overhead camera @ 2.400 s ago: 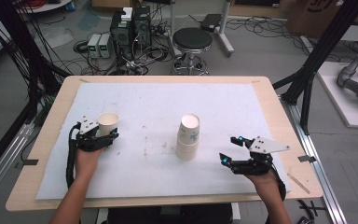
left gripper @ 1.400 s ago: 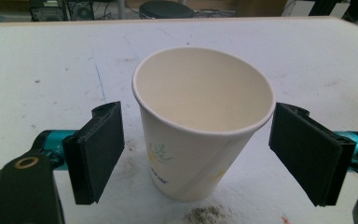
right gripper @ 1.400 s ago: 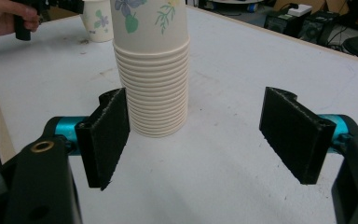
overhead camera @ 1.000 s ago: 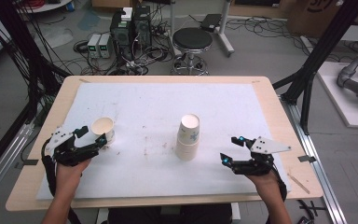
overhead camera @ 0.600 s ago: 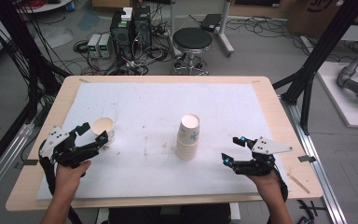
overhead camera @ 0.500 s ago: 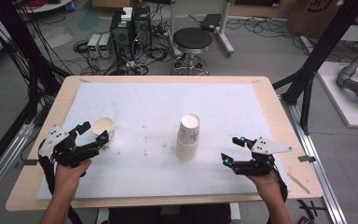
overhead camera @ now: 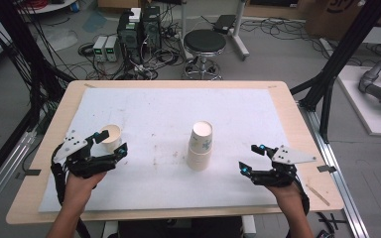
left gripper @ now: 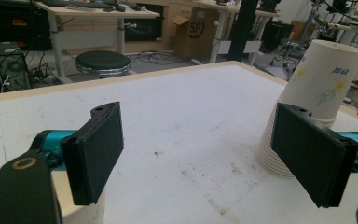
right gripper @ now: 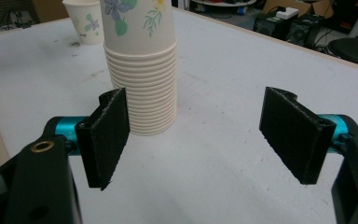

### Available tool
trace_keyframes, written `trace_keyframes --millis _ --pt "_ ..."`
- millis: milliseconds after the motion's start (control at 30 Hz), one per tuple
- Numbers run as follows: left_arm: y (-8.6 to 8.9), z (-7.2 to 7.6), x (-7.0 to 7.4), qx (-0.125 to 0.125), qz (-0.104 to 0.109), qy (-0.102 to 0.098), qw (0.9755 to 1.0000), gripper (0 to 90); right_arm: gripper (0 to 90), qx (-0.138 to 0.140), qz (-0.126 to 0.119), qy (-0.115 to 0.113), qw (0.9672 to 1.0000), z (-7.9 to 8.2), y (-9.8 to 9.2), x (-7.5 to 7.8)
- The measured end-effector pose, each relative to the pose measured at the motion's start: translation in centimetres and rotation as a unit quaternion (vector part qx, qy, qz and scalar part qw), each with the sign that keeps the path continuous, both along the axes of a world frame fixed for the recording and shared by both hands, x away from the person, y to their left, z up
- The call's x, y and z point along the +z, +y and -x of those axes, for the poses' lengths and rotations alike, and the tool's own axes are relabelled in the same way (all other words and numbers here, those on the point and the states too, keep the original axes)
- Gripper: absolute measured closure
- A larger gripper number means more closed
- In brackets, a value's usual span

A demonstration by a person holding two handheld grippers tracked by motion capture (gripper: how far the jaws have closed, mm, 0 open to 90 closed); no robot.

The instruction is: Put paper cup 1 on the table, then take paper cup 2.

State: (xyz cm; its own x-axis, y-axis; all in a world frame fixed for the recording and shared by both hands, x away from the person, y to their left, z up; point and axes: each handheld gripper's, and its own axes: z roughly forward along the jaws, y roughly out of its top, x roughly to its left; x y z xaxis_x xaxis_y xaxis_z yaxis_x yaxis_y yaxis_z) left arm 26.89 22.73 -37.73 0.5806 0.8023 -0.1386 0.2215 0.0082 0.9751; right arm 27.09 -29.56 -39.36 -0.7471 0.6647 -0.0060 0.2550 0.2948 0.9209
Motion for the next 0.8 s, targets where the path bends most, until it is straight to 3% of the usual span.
trace_keyframes --millis 333,800 --pt "0.23 0.13 -0.02 -0.019 0.003 -0.021 0.9996 17.1 24.9 -0.001 0.005 -0.003 1.0000 0.00 0.08 0.18" --pt "-0.23 0.13 -0.45 -0.036 -0.005 -0.018 0.9992 17.5 24.8 0.002 0.001 0.001 1.0000 -0.09 0.17 0.20"
